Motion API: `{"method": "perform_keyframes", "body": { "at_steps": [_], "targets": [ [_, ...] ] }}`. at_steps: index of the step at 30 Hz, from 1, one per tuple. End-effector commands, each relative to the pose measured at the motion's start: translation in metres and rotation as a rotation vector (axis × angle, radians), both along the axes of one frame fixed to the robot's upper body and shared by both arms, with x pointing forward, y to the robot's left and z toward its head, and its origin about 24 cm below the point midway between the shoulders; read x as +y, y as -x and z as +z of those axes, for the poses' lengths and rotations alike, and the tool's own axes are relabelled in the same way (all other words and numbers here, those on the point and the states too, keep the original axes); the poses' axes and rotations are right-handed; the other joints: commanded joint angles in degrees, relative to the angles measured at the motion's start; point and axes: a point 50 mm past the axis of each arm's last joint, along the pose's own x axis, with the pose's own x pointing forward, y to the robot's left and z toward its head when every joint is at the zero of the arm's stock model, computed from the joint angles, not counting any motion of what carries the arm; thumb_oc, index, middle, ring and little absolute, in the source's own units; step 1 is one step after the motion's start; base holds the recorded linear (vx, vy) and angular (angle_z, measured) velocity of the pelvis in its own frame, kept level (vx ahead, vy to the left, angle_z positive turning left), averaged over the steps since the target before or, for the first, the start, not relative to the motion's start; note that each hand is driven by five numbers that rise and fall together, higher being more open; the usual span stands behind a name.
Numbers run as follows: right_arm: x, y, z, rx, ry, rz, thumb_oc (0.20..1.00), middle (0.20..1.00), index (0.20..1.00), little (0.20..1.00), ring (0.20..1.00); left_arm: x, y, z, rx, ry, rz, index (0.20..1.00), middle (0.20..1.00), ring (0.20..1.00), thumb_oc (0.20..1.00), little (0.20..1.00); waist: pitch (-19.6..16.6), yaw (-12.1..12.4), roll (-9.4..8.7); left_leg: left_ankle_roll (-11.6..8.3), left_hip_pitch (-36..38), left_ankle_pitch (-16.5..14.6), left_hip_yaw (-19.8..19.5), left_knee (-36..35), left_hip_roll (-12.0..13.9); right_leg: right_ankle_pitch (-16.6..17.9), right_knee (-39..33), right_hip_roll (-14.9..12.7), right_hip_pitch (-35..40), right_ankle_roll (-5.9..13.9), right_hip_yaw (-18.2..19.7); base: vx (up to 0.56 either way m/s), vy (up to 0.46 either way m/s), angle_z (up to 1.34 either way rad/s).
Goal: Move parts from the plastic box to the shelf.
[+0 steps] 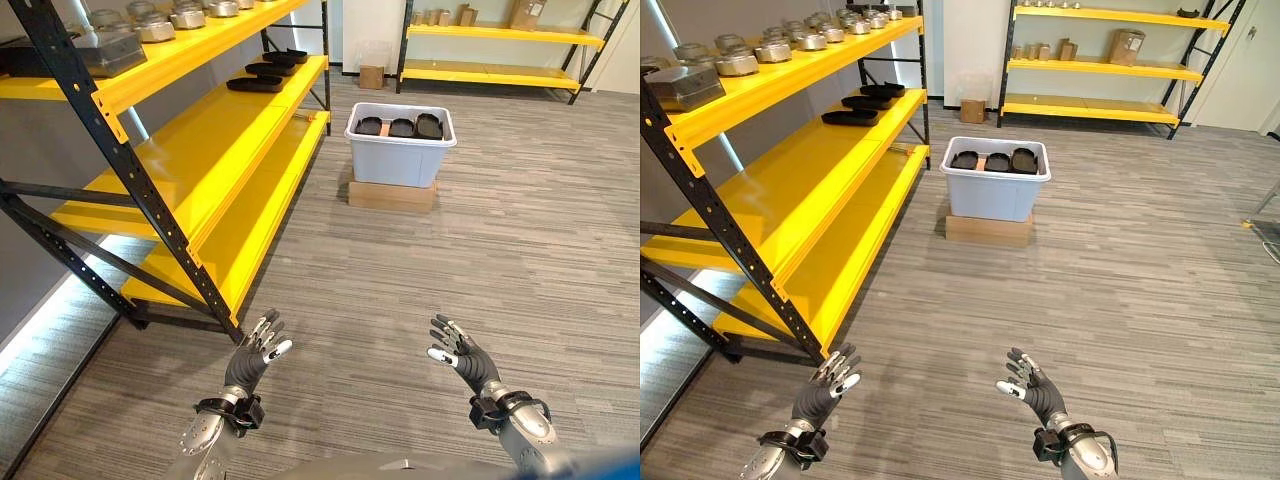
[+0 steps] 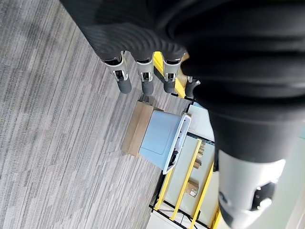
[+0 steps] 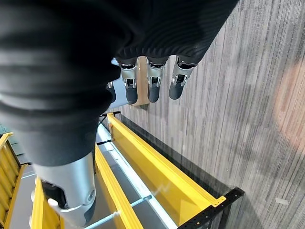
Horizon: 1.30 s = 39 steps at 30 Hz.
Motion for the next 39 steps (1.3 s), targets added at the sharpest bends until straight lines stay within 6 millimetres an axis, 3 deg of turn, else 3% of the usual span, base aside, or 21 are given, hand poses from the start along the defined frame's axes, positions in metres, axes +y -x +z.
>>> {"method": "perform_keyframes", "body": {
  "at_steps": [1, 6, 8, 9, 10, 11, 12, 15, 17, 19, 21, 26, 28, 29, 30, 32, 33, 35, 36, 37, 39],
  "targets": [
    [0.001, -0.022, 0.013, -0.089, -0.033, -0.004, 1.000, 1.000, 1.000, 1.000, 1.000, -0.001, -0.023, 0.018, -0.107, -0.003, -0.016, 1.000, 1.000, 1.000, 1.000, 1.000, -0.8, -0.2, 0.12, -0.86, -3.2, -1.5, -1.8, 5.1, 3.6, -0.1, 8.4, -2.7, -3.9, 2.75, 1.2, 0.01, -0.056, 0.10],
    [-0.002, -0.025, 0.018, -0.110, -0.032, -0.003, 1.000, 1.000, 1.000, 1.000, 1.000, -0.001, -0.027, 0.022, -0.127, 0.037, -0.004, 1.000, 1.000, 1.000, 1.000, 1.000, -0.3, -0.2, 0.09, -1.76, -5.1, -2.2, -2.7, 9.1, 4.9, -1.5, 10.8, -1.0, -5.2, 1.67, 1.6, 0.01, -0.110, 0.09],
    [-0.007, -0.025, 0.022, -0.129, -0.027, -0.018, 1.000, 1.000, 1.000, 1.000, 1.000, -0.003, -0.031, 0.027, -0.148, 0.066, -0.010, 1.000, 1.000, 1.000, 1.000, 1.000, 1.5, -0.1, -0.33, -2.68, -10.2, -2.5, -4.8, 18.7, 4.9, -2.2, 11.2, 0.5, -5.1, -0.30, 2.4, -0.06, -0.225, 0.20],
    [-0.013, -0.023, 0.024, -0.134, -0.012, -0.031, 1.000, 1.000, 1.000, 1.000, 1.000, -0.007, -0.033, 0.030, -0.161, 0.082, -0.018, 1.000, 1.000, 1.000, 1.000, 1.000, 3.6, 0.7, -0.72, -2.85, -15.5, 2.0, -7.0, 28.4, 4.1, -2.4, 11.1, 1.1, -4.0, -2.08, 2.6, -0.04, -0.152, 0.31],
    [-0.013, -0.023, 0.024, -0.135, -0.012, -0.031, 1.000, 1.000, 1.000, 1.000, 1.000, -0.007, -0.033, 0.030, -0.161, 0.082, -0.019, 1.000, 1.000, 1.000, 1.000, 1.000, 3.6, 0.5, -0.60, -2.88, -15.9, 1.8, -7.2, 28.9, 4.1, -2.4, 11.1, 1.3, -4.1, -2.09, 2.4, -0.07, -0.176, 0.35],
    [-0.019, -0.024, 0.028, -0.150, 0.000, -0.047, 1.000, 1.000, 1.000, 1.000, 1.000, -0.009, -0.035, 0.033, -0.175, 0.086, -0.029, 1.000, 1.000, 1.000, 1.000, 1.000, 5.9, 1.6, -0.88, -2.83, -21.0, 5.9, -10.5, 37.6, 1.5, -2.4, 11.3, 1.4, -3.8, -2.93, 2.2, -0.05, -0.108, 0.41],
    [-0.021, -0.025, 0.030, -0.159, 0.006, -0.057, 1.000, 1.000, 1.000, 1.000, 1.000, -0.011, -0.037, 0.034, -0.177, 0.088, -0.034, 1.000, 1.000, 1.000, 1.000, 1.000, 6.2, 1.7, -1.45, -2.98, -25.3, 6.5, -10.9, 40.0, -0.7, -2.5, 10.9, 0.9, -3.8, -3.27, 2.0, 0.01, -0.107, 0.27],
    [-0.025, -0.028, 0.031, -0.170, 0.026, -0.079, 1.000, 1.000, 1.000, 1.000, 1.000, -0.010, -0.037, 0.034, -0.173, 0.087, -0.043, 1.000, 1.000, 1.000, 1.000, 1.000, 5.2, 1.8, -0.97, -2.61, -28.2, 4.9, -8.2, 33.1, -0.7, -3.2, 9.9, 1.6, -3.1, -3.03, 1.7, 0.18, 0.010, 0.22],
    [-0.028, -0.032, 0.032, -0.190, 0.065, -0.097, 1.000, 1.000, 1.000, 1.000, 1.000, -0.012, -0.036, 0.029, -0.159, 0.075, -0.042, 1.000, 1.000, 1.000, 1.000, 1.000, 4.8, 4.3, 0.37, -2.99, -28.6, 10.1, -10.3, 10.1, 1.9, -3.8, 6.7, 3.3, -0.1, -1.91, 3.7, 0.36, 0.110, -0.22],
    [-0.027, -0.037, 0.031, -0.189, 0.074, -0.101, 1.000, 1.000, 1.000, 1.000, 1.000, -0.013, -0.039, 0.030, -0.165, 0.075, -0.039, 1.000, 1.000, 1.000, 1.000, 1.000, 4.4, 4.5, 0.31, -3.58, -29.3, 11.9, -6.7, 7.4, 2.8, -4.7, 5.1, 2.7, 2.1, -0.98, 3.7, 0.26, 0.088, -0.31],
    [-0.018, -0.041, 0.032, -0.192, 0.069, -0.066, 1.000, 1.000, 1.000, 1.000, 1.000, -0.012, -0.039, 0.030, -0.167, 0.081, -0.018, 1.000, 1.000, 1.000, 1.000, 1.000, 3.3, 5.4, 0.56, -2.49, -27.5, 12.1, -7.8, 7.3, 2.5, -6.1, 4.9, 2.3, 3.4, -0.52, 5.0, 0.32, 0.166, -0.26],
    [0.003, -0.056, 0.038, -0.230, 0.015, -0.032, 1.000, 1.000, 1.000, 1.000, 1.000, -0.007, -0.054, 0.042, -0.225, 0.043, 0.016, 1.000, 1.000, 1.000, 1.000, 1.000, 0.9, 6.9, -1.56, 0.23, -29.4, 7.2, -4.4, 14.6, -0.8, -6.1, 8.4, -3.5, 3.7, 2.33, 5.0, 0.34, 0.188, -0.76],
    [0.013, -0.063, 0.039, -0.231, 0.004, -0.012, 1.000, 1.000, 1.000, 1.000, 1.000, -0.004, -0.060, 0.046, -0.241, 0.021, 0.045, 1.000, 1.000, 1.000, 1.000, 1.000, 0.1, 7.3, -2.26, 1.59, -28.5, 4.5, -2.7, 15.6, -2.2, -0.8, 13.5, -5.3, 1.0, 3.83, 5.5, 0.28, 0.162, -0.28],
    [0.013, -0.063, 0.039, -0.231, 0.004, -0.012, 1.000, 1.000, 1.000, 1.000, 1.000, -0.004, -0.060, 0.046, -0.242, 0.021, 0.045, 1.000, 1.000, 1.000, 1.000, 1.000, 0.1, 7.4, -2.30, 1.62, -28.6, 4.4, -2.6, 15.7, -2.2, -0.9, 13.6, -5.4, 0.9, 3.86, 5.6, 0.22, 0.136, 0.00],
    [0.019, -0.067, 0.043, -0.247, -0.010, 0.001, 1.000, 1.000, 1.000, 1.000, 1.000, -0.001, -0.064, 0.050, -0.258, 0.006, 0.058, 1.000, 1.000, 1.000, 1.000, 1.000, -0.1, 7.1, -2.22, 2.98, -26.7, 2.5, -2.6, 15.3, -3.5, 5.0, 20.2, -5.2, -2.0, 4.58, 6.9, 0.22, 0.150, 0.00],
    [0.026, -0.069, 0.044, -0.252, -0.025, 0.017, 1.000, 1.000, 1.000, 1.000, 1.000, -0.002, -0.068, 0.053, -0.270, -0.015, 0.055, 1.000, 1.000, 1.000, 1.000, 1.000, 0.8, 6.2, -1.15, 4.51, -24.1, 0.8, -2.7, 15.0, -4.7, 11.3, 29.6, -4.6, -5.9, 4.66, 7.4, 0.26, 0.225, -0.01],
    [0.031, -0.071, 0.045, -0.256, -0.041, 0.028, 1.000, 1.000, 1.000, 1.000, 1.000, -0.003, -0.072, 0.055, -0.276, -0.022, 0.048, 1.000, 1.000, 1.000, 1.000, 1.000, 2.2, 5.0, 0.61, 5.58, -20.9, -0.5, -3.1, 14.7, -5.0, 13.0, 36.3, -3.5, -9.5, 3.66, 6.5, 0.18, 0.176, 0.12],
    [0.034, -0.071, 0.046, -0.255, -0.045, 0.032, 1.000, 1.000, 1.000, 1.000, 1.000, -0.003, -0.074, 0.056, -0.280, -0.030, 0.049, 1.000, 1.000, 1.000, 1.000, 1.000, 2.9, 4.5, 1.73, 6.06, -18.9, -1.2, -3.1, 14.2, -4.7, 11.9, 38.6, -3.3, -12.3, 3.18, 5.1, 0.19, 0.135, 0.54],
    [0.035, -0.072, 0.047, -0.262, -0.045, 0.035, 1.000, 1.000, 1.000, 1.000, 1.000, -0.004, -0.075, 0.054, -0.275, -0.032, 0.054, 1.000, 1.000, 1.000, 1.000, 1.000, 3.9, 3.5, 2.59, 6.30, -16.5, -1.6, -3.9, 13.3, -4.9, 8.2, 40.7, -2.0, -15.7, 2.29, 4.4, 0.38, 0.115, 0.33],
    [0.038, -0.076, 0.051, -0.276, -0.055, 0.040, 1.000, 1.000, 1.000, 1.000, 1.000, -0.006, -0.077, 0.056, -0.280, -0.020, 0.060, 1.000, 1.000, 1.000, 1.000, 1.000, 5.1, 2.1, 3.58, 6.02, -12.7, -2.2, -4.4, 11.8, -4.8, 1.9, 36.5, -1.5, -19.2, 0.88, 0.7, 0.45, -0.007, -0.13],
    [0.038, -0.079, 0.053, -0.289, -0.045, 0.040, 1.000, 1.000, 1.000, 1.000, 1.000, -0.008, -0.076, 0.054, -0.279, 0.008, 0.073, 1.000, 1.000, 1.000, 1.000, 1.000, 6.2, 1.3, 3.39, 4.61, -8.9, -3.9, -4.3, 10.1, -4.7, 3.0, 20.6, -4.9, -22.0, 1.64, -2.7, 0.40, -0.135, -0.32]
  ]
}}
